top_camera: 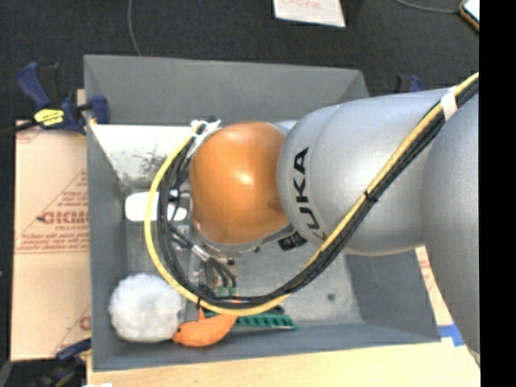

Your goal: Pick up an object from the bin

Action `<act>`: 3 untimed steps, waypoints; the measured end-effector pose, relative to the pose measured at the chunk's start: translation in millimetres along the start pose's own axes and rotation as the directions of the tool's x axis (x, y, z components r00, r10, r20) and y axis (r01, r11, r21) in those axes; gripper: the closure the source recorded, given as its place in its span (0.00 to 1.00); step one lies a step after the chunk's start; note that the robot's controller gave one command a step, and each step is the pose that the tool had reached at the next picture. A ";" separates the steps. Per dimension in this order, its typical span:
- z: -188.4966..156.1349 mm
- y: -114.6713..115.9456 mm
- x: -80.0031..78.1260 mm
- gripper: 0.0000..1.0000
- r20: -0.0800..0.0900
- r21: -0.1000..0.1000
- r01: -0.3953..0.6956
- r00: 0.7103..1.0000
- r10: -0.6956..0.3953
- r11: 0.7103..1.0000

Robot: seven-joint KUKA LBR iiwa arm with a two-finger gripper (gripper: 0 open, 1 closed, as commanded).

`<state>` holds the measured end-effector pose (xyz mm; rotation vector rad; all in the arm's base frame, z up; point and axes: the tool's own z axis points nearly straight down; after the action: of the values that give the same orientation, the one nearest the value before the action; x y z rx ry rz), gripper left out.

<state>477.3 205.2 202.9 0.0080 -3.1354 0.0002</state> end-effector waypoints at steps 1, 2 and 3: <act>-4.2 -1.2 -2.1 0.00 0.008 -0.002 -0.006 1.000 0.006 1.000; 59.2 31.3 1.6 0.00 0.005 -0.003 0.023 1.000 -0.023 1.000; 42.3 23.8 -1.5 0.00 0.020 -0.001 0.212 0.977 -0.212 0.977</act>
Offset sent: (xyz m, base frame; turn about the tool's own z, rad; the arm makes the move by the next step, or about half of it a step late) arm -0.0023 0.0314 -0.0591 -0.0221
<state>478.4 229.0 160.6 0.3447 -3.1367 -0.0063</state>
